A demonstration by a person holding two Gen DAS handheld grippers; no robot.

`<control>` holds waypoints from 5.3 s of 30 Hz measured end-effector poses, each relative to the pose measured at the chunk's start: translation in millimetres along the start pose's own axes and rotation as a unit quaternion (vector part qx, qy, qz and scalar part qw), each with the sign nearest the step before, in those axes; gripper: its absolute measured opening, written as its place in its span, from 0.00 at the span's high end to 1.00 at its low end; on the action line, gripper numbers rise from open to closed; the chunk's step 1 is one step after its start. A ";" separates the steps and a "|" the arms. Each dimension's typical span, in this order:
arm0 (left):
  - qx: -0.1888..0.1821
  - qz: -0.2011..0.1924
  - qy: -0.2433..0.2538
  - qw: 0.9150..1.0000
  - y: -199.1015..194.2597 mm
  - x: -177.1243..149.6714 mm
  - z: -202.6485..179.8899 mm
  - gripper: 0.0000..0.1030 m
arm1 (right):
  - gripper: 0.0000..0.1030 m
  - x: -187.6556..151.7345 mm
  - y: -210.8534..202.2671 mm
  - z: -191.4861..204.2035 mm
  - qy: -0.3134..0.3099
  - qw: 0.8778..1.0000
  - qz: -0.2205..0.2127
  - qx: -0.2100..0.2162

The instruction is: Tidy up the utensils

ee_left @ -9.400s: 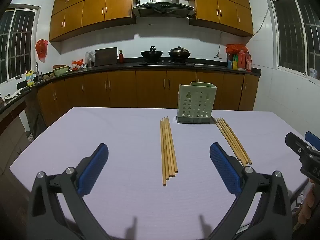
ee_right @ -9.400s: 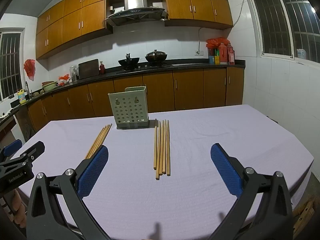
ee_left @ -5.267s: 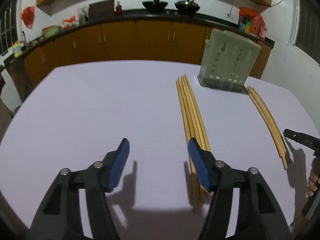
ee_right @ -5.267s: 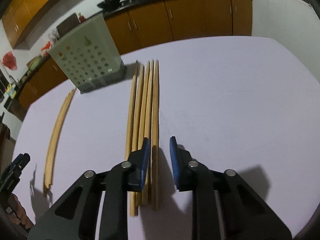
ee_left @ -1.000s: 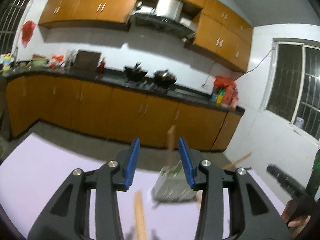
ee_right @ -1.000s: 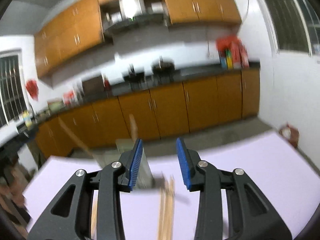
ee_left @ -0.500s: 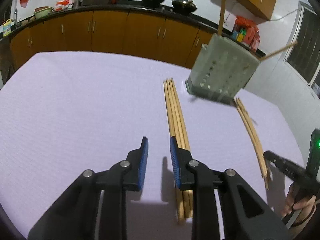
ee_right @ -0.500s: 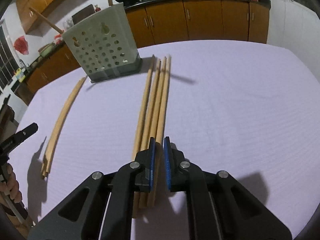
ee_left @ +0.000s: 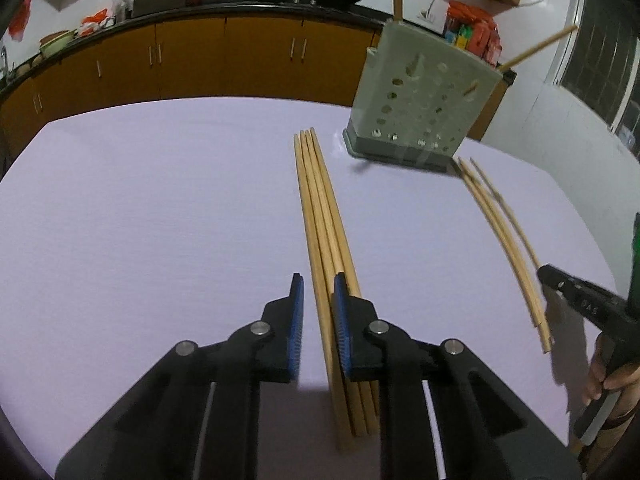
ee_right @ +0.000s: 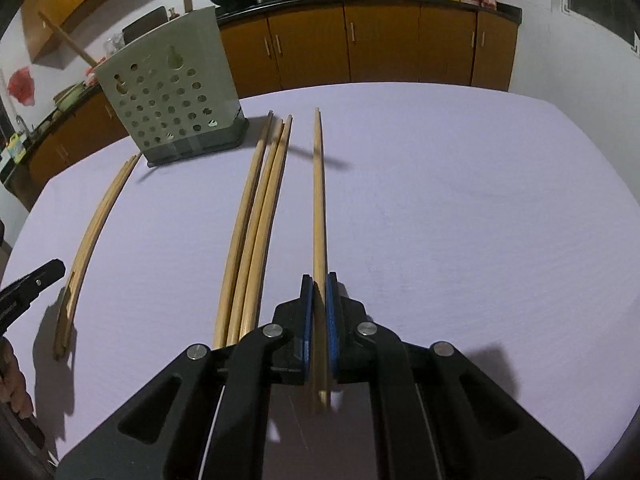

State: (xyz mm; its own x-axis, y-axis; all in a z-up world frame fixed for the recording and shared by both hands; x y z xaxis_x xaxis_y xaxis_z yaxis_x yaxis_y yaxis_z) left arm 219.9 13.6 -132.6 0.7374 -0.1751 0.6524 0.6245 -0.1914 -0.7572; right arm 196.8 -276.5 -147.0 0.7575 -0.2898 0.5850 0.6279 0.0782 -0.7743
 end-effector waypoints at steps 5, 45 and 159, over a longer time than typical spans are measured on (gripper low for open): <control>0.010 0.014 0.010 1.000 6.4 -2.6 -1.0 0.87 | 0.93 0.7 0.1 -2.2 -0.002 1.000 -0.002 0.002; 0.057 0.007 -0.048 0.997 8.3 -6.1 51.0 0.91 | 0.92 5.0 0.0 -12.9 -0.006 1.000 -0.020 -0.013; 0.088 -0.157 -0.003 0.984 -123.8 81.9 59.2 0.92 | 0.93 87.3 -114.0 5.3 -0.006 0.977 -0.209 0.032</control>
State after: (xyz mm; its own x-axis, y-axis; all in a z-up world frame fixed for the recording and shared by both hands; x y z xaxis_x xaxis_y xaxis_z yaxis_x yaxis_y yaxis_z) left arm 218.2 80.1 12.7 0.5029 -0.1292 0.8546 0.8557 -0.0655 -0.5134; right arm 192.3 -305.7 -6.4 0.4348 -0.2988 0.8495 0.8922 0.0150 -0.4513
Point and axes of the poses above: each gripper's, at about its wrist camera, not at the fingertips, and y roughly the way its jaws point, z to its left, x to its top, the point moved 5 cm from there along y, roughly the way its jaws point, and after that the axes turned 11 degrees about y, right-handed, at the moved point
